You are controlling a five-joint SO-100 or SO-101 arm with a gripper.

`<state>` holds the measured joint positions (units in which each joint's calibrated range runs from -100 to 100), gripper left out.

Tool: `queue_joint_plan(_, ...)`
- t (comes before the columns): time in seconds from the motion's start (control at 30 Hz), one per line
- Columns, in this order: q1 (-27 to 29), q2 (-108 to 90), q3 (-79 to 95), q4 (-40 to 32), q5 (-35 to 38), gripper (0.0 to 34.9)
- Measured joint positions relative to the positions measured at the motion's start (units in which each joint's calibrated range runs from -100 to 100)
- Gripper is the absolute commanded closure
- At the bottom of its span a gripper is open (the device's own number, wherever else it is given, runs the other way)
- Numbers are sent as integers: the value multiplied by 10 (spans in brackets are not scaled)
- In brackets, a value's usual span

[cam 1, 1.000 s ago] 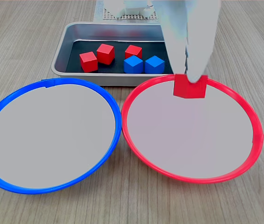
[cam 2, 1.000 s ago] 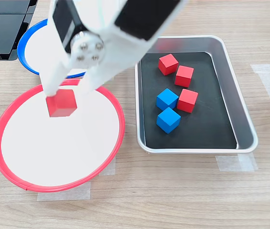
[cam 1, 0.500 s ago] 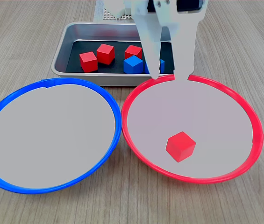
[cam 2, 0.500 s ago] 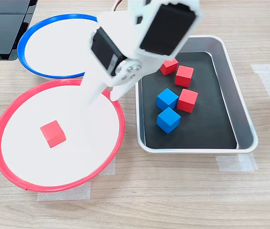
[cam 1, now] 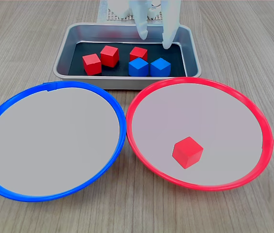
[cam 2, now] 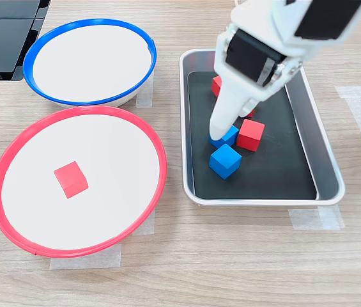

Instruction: Resolve any anomalies and move all blocks to matching dishes

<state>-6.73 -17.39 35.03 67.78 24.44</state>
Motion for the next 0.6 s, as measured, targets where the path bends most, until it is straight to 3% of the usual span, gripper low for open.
queue_joint_plan(0.17,-26,-6,82,-76,-4,201)
queue_joint_plan(0.6,-41,62,103,-165,-5,218)
